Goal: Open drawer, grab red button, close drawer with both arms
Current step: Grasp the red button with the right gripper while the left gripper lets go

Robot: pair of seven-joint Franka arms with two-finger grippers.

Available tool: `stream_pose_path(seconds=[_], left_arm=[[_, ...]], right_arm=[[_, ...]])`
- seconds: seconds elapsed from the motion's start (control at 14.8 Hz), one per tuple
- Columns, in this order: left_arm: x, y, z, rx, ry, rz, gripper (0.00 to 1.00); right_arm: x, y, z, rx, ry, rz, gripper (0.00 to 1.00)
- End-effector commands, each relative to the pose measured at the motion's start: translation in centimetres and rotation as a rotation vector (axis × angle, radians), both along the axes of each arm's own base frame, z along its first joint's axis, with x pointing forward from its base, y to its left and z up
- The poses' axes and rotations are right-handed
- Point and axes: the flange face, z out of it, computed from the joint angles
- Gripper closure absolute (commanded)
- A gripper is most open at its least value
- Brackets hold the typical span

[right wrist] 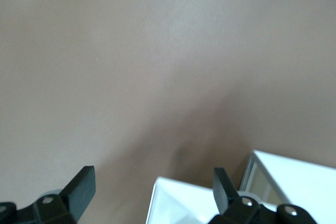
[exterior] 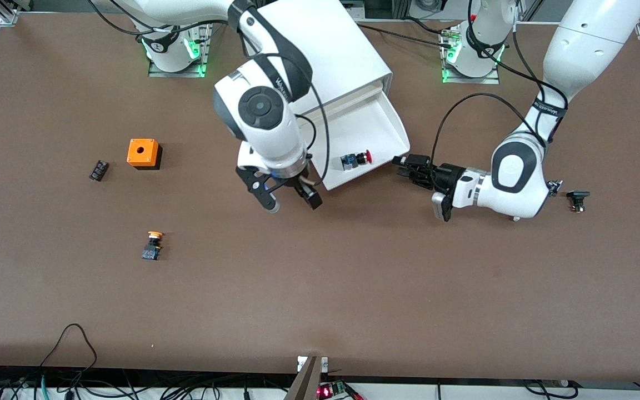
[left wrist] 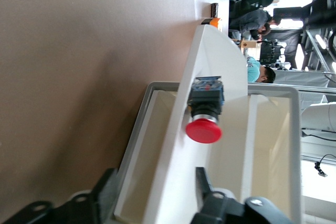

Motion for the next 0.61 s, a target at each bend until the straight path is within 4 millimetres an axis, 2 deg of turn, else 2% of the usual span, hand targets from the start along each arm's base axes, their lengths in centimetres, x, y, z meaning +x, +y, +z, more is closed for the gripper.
stream_pose_path(seconds=[0.0,0.07,0.27,0.54], left_arm=[[1.7,0.6,6.2,0.182,0.038,-0.052,0.0],[2.5,1.0,7.9,0.27,0.057,-0.074,0.0],[4.1,2.5,10.8,0.544,0.073,-0.069,0.0],[4.6,3.5,15.2,0.843,0.044,-0.026,0.0]], right_arm=[[-2.2,2.9,0.3,0.008,0.004,-0.03,0.01],[-2.4,3.2,0.2,0.015,0.011,-0.041,0.01],[-4.4,5.7,-1.5,0.015,0.035,-0.079,0.01],[-5.3,8.5,-4.5,0.029,0.042,-0.139,0.01]])
